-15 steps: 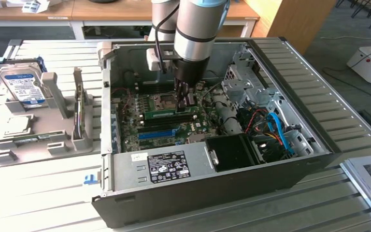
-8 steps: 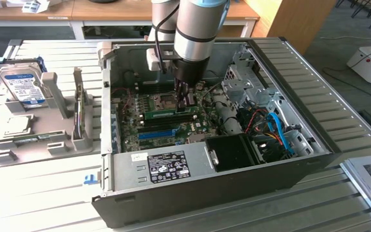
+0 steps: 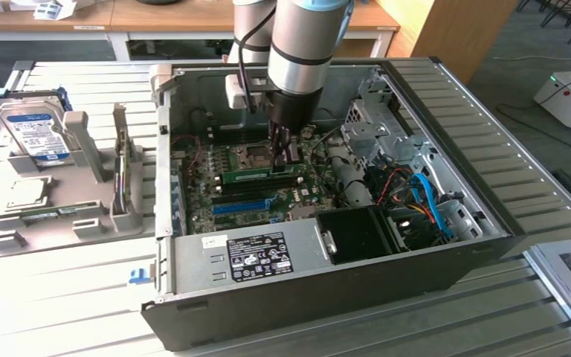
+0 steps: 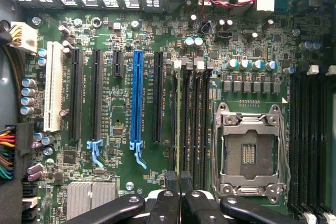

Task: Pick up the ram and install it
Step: 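Insert the ram into the slot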

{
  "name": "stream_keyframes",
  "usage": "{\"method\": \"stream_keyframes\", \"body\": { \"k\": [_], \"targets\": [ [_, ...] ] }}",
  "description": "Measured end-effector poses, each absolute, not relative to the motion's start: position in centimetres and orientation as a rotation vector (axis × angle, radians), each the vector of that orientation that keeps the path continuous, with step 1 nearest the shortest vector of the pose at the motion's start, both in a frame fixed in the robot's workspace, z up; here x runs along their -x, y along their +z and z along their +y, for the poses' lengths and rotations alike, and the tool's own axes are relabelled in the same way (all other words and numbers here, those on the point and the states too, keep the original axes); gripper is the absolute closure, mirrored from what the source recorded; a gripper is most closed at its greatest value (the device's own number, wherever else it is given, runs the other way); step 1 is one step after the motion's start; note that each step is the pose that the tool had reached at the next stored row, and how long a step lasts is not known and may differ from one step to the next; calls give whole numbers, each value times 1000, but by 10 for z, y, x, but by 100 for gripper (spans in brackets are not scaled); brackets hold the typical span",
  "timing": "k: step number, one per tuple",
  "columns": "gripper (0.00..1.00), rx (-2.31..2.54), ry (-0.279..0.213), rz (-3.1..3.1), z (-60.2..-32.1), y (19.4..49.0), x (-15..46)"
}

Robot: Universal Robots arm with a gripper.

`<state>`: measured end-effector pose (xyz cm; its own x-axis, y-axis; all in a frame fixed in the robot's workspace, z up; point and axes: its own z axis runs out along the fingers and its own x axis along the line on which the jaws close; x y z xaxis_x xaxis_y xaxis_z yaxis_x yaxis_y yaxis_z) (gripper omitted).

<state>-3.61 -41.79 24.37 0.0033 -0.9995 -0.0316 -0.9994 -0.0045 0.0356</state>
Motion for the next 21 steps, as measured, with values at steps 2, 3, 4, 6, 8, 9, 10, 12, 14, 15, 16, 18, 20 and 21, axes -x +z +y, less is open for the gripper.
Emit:
{"method": "stream_keyframes", "body": {
  "k": [2, 3, 4, 6, 8, 9, 10, 12, 14, 15, 16, 18, 20, 21],
  "targets": [
    [89, -2219, -74, -2218, -418, 244, 36],
    [89, -2218, -74, -2220, -418, 244, 36],
    [89, -2217, -74, -2221, -418, 244, 36],
    [89, -2213, -74, -2224, -418, 243, 36],
    [89, -2212, -74, -2225, -418, 243, 36],
    [89, -2212, -74, -2225, -418, 242, 36],
    [89, -2211, -74, -2227, -418, 241, 36],
    [89, -2210, -74, -2227, -418, 241, 36],
    [89, -2210, -74, -2228, -418, 240, 36],
    [89, -2210, -74, -2228, -418, 240, 36],
    [89, -2209, -74, -2228, -418, 240, 36],
    [89, -2208, -74, -2229, -418, 239, 36],
    [89, -2207, -74, -2230, -418, 239, 36],
    [89, -2207, -74, -2231, -418, 238, 36]
  ]
}}
